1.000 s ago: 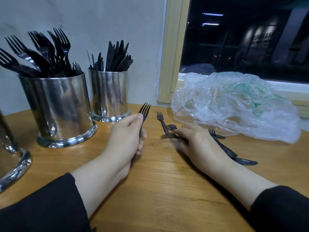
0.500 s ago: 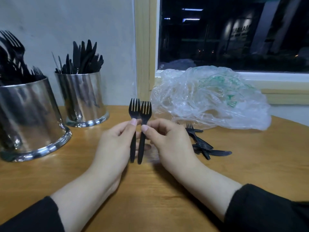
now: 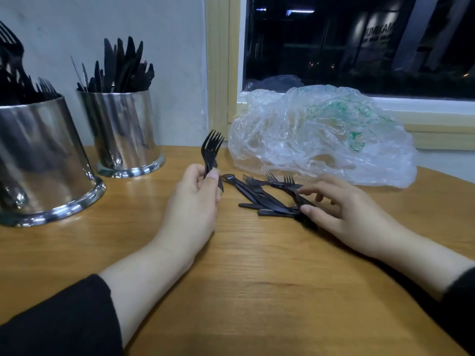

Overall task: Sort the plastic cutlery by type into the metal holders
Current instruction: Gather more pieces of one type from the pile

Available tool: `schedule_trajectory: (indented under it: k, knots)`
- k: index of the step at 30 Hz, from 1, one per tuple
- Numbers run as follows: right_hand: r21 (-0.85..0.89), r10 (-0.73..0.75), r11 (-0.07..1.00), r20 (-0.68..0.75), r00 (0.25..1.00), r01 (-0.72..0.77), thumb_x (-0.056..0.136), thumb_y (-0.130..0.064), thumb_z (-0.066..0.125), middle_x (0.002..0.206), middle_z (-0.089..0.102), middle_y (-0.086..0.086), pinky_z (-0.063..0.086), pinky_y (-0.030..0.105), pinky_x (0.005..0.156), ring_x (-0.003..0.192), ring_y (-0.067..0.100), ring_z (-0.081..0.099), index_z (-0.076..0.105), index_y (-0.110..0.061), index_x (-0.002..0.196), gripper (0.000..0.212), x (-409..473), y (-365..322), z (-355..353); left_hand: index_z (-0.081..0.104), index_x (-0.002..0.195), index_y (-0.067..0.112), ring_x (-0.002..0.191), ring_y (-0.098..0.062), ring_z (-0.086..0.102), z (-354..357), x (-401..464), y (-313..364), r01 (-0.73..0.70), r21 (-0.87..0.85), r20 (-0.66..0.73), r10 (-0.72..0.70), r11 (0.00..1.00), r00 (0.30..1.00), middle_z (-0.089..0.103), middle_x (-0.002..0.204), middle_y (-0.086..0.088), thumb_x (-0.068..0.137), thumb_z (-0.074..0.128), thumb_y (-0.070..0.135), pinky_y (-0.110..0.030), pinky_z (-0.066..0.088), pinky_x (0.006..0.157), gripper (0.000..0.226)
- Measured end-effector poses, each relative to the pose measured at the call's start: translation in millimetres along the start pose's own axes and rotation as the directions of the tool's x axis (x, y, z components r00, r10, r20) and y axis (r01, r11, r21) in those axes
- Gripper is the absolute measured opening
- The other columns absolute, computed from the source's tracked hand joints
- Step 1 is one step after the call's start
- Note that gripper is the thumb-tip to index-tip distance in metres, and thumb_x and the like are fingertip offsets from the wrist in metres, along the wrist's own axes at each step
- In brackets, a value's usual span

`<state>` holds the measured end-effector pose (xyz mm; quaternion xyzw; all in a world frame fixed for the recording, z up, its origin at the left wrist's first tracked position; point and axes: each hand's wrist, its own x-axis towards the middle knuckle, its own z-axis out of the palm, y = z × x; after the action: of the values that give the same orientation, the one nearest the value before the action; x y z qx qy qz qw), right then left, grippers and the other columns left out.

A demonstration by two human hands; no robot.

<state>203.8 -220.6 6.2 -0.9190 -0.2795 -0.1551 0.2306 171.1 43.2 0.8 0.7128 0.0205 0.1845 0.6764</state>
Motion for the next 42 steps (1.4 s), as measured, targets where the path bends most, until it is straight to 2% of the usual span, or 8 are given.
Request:
schedule_trajectory:
  k: [6,10,16,19,23,29,33,42]
  knots:
    - [-0.081,-0.006,0.997,0.069,0.998,0.012,0.091,-0.041,0.067,0.115,0.059,-0.019,0.035,0.003,0.091,0.106,-0.004,0.053,0.068,-0.032,0.12,0.031,-2,19,-2,0.071,0.101,0.017,0.054,-0.014,0.04,10,7,-3,-0.172,0.191,0.047,0.166,0.966,0.985,0.05,0.059,0.012,0.105,0.051,0.033,-0.031,0.032,0.054,0.026]
    - [-0.105,-0.061,0.992,0.049,0.997,0.065,0.093,-0.029,0.065,0.103,0.064,-0.01,0.045,0.022,0.088,0.096,0.009,0.059,0.073,-0.026,0.111,0.02,3,16,5,0.069,0.101,0.021,0.048,-0.012,0.037,8,7,-4,-0.133,0.181,0.055,0.125,0.974,0.991,0.049,0.057,0.012,0.106,0.048,0.023,-0.03,0.028,0.05,0.022]
    - [-0.106,-0.081,0.993,-0.239,0.968,0.057,0.097,-0.015,0.06,0.089,0.061,-0.001,0.04,0.027,0.076,0.084,0.018,0.055,0.07,-0.015,0.103,0.013,5,17,0,0.068,0.097,0.022,0.049,-0.014,0.046,8,4,5,-0.171,0.199,0.025,0.17,0.965,0.985,0.058,0.064,0.006,0.106,0.048,0.021,-0.03,0.039,0.05,0.022]
    - [-0.077,-0.135,0.99,-0.316,0.939,0.116,0.099,-0.018,0.053,0.087,0.057,0.0,0.038,0.025,0.075,0.083,0.018,0.053,0.066,-0.011,0.099,0.015,4,9,-3,0.07,0.097,0.026,0.06,-0.015,0.056,4,2,9,-0.23,0.196,0.0,0.235,0.953,0.972,0.064,0.07,0.008,0.105,0.051,0.019,-0.044,0.053,0.063,0.021]
    - [0.018,-0.217,0.972,-0.33,0.918,0.236,0.098,-0.025,0.05,0.083,0.059,0.001,0.039,0.018,0.075,0.079,0.013,0.052,0.067,-0.011,0.099,0.022,4,-7,6,0.071,0.092,0.027,0.077,-0.008,0.069,3,-3,12,-0.291,0.253,0.073,0.282,0.923,0.957,0.073,0.081,0.01,0.103,0.053,0.017,-0.039,0.057,0.083,0.023]
    - [0.304,-0.048,0.936,-0.384,0.922,0.176,0.094,-0.021,0.069,0.081,0.07,-0.013,0.043,0.015,0.069,0.074,0.008,0.06,0.072,-0.026,0.094,0.005,21,-39,27,0.073,0.108,0.034,0.059,-0.005,0.061,9,-11,10,-0.289,0.302,0.307,0.194,0.908,0.931,0.068,0.072,0.011,0.104,0.052,0.021,-0.022,0.049,0.061,0.026]
    - [0.439,0.107,0.896,-0.373,0.922,0.074,0.09,-0.03,0.073,0.079,0.071,-0.007,0.043,0.021,0.062,0.069,0.013,0.058,0.07,-0.025,0.085,0.008,30,-40,30,0.068,0.095,0.03,0.066,0.001,0.055,6,-9,10,-0.328,0.422,0.334,0.191,0.845,0.923,0.057,0.063,0.026,0.107,0.044,0.029,-0.011,0.037,0.059,0.026]
    - [-0.139,0.281,0.949,-0.044,0.959,-0.284,0.094,-0.048,0.063,0.075,0.058,-0.019,0.038,0.028,0.067,0.076,0.011,0.057,0.07,-0.024,0.113,0.032,25,1,16,0.069,0.091,0.016,0.044,-0.01,0.037,-3,5,2,-0.011,0.092,0.091,0.002,0.996,0.996,0.049,0.061,0.006,0.105,0.052,0.033,-0.024,0.03,0.044,0.028]
